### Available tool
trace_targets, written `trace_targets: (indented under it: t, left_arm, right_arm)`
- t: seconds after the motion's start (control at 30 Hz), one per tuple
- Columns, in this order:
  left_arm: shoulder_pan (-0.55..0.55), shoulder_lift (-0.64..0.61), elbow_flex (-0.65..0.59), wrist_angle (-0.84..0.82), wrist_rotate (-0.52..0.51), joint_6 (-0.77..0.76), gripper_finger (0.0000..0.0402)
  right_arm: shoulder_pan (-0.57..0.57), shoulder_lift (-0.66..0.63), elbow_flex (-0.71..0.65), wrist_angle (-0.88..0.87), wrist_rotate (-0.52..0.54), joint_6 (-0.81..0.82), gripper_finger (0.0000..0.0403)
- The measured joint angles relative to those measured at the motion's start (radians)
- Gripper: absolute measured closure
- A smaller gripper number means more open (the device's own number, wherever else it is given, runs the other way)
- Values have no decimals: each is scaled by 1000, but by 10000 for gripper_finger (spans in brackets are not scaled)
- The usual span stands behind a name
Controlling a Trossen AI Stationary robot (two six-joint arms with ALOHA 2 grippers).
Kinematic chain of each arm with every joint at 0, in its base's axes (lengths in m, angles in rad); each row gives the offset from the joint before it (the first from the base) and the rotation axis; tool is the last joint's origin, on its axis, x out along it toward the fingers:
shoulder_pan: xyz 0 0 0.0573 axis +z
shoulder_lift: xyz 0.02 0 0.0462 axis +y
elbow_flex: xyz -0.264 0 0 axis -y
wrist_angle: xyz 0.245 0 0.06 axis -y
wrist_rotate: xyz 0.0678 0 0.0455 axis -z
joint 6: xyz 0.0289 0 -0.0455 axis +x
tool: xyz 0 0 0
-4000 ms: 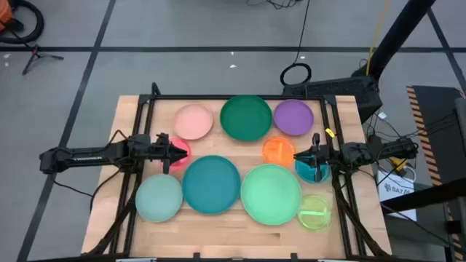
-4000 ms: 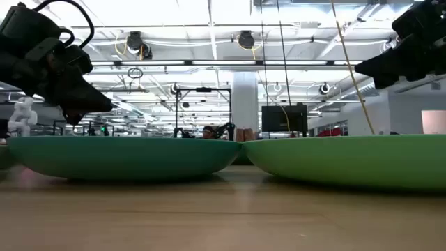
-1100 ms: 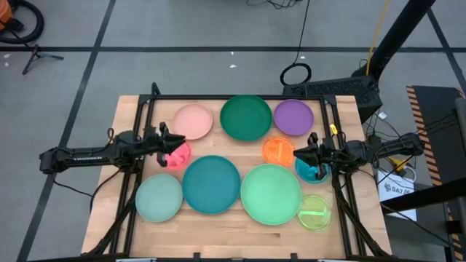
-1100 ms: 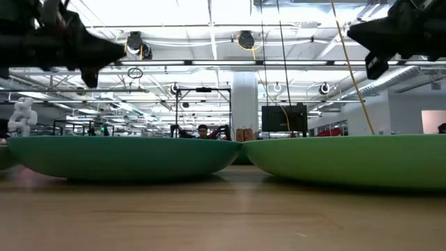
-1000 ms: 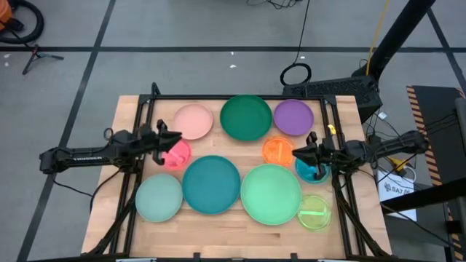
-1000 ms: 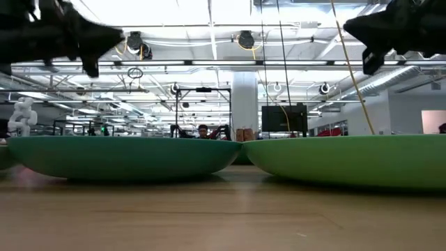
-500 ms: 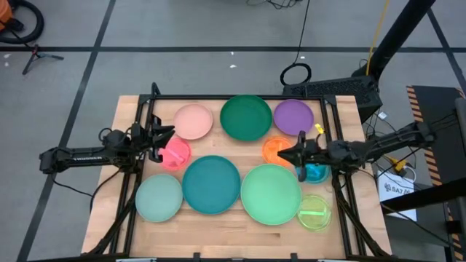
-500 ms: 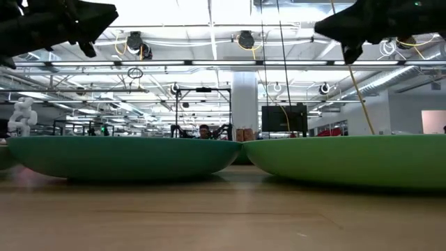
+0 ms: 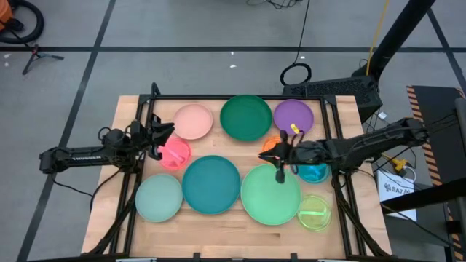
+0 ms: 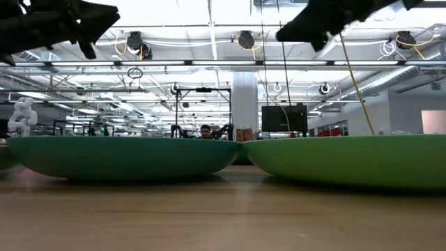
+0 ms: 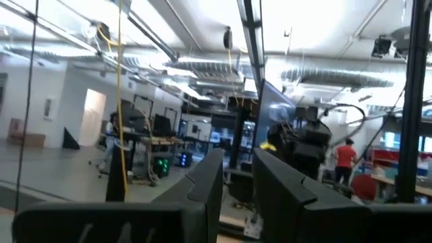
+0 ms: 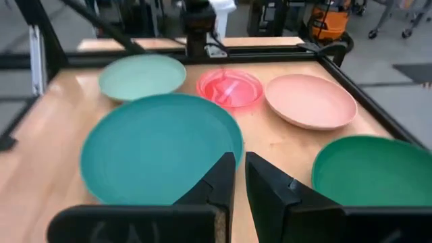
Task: Stack plastic plates
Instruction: Stack the green plate on the dark green plate
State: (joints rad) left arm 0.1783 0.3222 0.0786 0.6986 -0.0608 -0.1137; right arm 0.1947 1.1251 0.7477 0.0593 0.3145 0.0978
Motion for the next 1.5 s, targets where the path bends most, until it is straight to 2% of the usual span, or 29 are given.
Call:
trace_targets:
  t: [0.1,0.2,0.37,0.43,0.6,0.8,0.93,1.13,1.23,1.33,1.5]
  left_arm:
    - [0,1,38,-57,5,7,314]
    - [-3,0,87,-82,26,-13,314]
    - [-26,0,162,-175,172,-64,314]
    - [-38,0,191,-223,208,-61,314]
    - [-59,1,230,-360,204,-37,314]
    - [-70,1,236,-333,192,-39,314]
    - [-70,0,236,-286,192,-46,314]
    - [-69,-2,236,-270,191,-21,314]
    - [-68,-3,236,-244,184,-4,314]
    - [-68,-3,236,-228,179,19,314]
    - [-68,-3,236,-227,134,35,314]
  right_arm:
    - [0,61,42,13,3,-82,371]
    - [0,115,69,84,-4,-76,371]
    - [16,186,116,93,-5,-90,371]
    - [17,209,145,39,-4,-110,371]
    - [7,268,243,-169,-5,-186,371]
    - [3,327,373,-406,-4,-181,368]
    - [13,357,406,-471,-3,-166,342]
    - [4,380,407,-511,-7,-185,260]
    - [-23,378,407,-564,-67,-231,229]
    - [-70,380,407,-622,-122,-220,219]
    - [-135,420,407,-664,-217,-236,229]
